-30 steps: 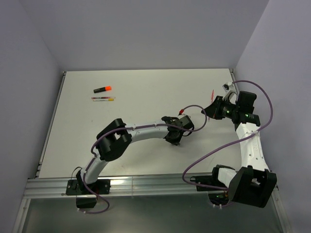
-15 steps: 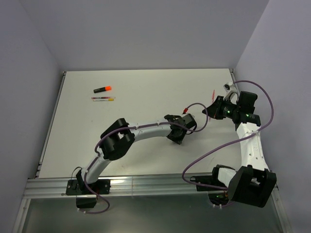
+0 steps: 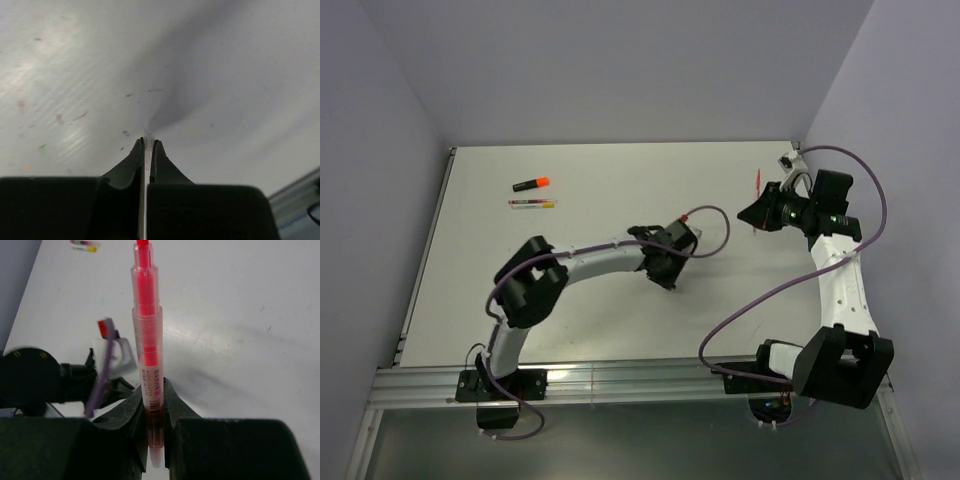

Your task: Insert the pens into the pen caps

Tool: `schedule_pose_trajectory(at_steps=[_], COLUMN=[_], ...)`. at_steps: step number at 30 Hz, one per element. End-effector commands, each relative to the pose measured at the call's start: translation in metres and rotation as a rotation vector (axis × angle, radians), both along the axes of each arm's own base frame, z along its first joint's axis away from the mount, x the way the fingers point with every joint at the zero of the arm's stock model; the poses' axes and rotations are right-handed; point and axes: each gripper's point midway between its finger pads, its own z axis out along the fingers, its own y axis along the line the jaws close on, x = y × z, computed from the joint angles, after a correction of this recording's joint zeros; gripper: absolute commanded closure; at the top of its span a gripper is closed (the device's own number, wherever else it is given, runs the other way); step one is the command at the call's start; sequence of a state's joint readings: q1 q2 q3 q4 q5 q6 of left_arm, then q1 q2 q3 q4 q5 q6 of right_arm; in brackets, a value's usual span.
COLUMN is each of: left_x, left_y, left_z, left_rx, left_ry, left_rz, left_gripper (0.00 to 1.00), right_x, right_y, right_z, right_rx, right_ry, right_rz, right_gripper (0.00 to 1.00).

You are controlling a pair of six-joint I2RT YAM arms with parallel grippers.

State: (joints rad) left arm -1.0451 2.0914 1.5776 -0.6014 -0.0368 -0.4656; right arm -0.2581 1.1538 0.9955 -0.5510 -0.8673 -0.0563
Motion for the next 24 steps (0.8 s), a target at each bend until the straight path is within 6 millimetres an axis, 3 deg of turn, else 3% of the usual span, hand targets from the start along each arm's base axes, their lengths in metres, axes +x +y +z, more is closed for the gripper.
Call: schedule_pose_trajectory(at_steps=[1,2,3,4,5,6,7,10,12,13,15,16,17,18,19,20,24], left_x=[0.045,0.072,0.080,0.092,0.101,0.110,0.113,0.136,0.140,0.140,0.132,0.125,0.122,0.119,0.121,0.120,0.118], left_y=[0.002,0.012,0.021,0.041,0.050,0.058,0.070,0.113,0.127,0.137,0.141,0.144,0.143,0.137,0.134,0.133,0.118], left_z=[0.136,0.165,0.179,0.218,0.236,0.257,0.285,0.341,0.365,0.389,0.398,0.421,0.425,0.442,0.441,0.449,0.454], left_rx=[-0.383,-0.479,-0.525,-0.622,-0.671,-0.728,-0.787,-0.935,-1.005,-1.071,-1.143,-1.225,-1.256,-1.321,-1.337,-1.352,-1.397], left_ry=[-0.122,-0.188,-0.214,-0.262,-0.303,-0.354,-0.403,-0.513,-0.565,-0.620,-0.643,-0.698,-0.702,-0.707,-0.687,-0.697,-0.668], left_rz=[0.014,0.033,0.030,0.026,0.033,0.034,0.044,0.060,0.058,0.051,0.001,-0.030,-0.048,-0.097,-0.093,-0.096,-0.113], left_gripper=[1.00,1.00,1.00,1.00,1.00,1.00,1.00,1.00,1.00,1.00,1.00,1.00,1.00,1.00,1.00,1.00,1.00], right_x=[0.017,0.021,0.021,0.020,0.022,0.018,0.017,0.011,0.011,0.008,0.005,0.004,0.004,0.005,0.008,0.010,0.018], right_y=[0.008,0.011,0.022,0.029,0.036,0.055,0.064,0.098,0.113,0.123,0.136,0.145,0.150,0.165,0.166,0.173,0.189], right_z=[0.039,0.044,0.045,0.047,0.047,0.047,0.047,0.055,0.064,0.067,0.077,0.082,0.085,0.098,0.093,0.107,0.123], right_rx=[-0.010,0.000,0.013,0.015,0.006,0.001,-0.004,0.018,0.052,0.064,0.089,0.101,0.106,0.149,0.152,0.156,0.168], right_ry=[-0.121,-0.123,-0.116,-0.119,-0.121,-0.125,-0.126,-0.142,-0.153,-0.159,-0.183,-0.196,-0.210,-0.215,-0.198,-0.229,-0.235], right_rz=[0.091,0.104,0.136,0.158,0.174,0.233,0.259,0.364,0.411,0.449,0.524,0.570,0.600,0.670,0.669,0.691,0.709], right_gripper=[1.00,1.00,1.00,1.00,1.00,1.00,1.00,1.00,1.00,1.00,1.00,1.00,1.00,1.00,1.00,1.00,1.00])
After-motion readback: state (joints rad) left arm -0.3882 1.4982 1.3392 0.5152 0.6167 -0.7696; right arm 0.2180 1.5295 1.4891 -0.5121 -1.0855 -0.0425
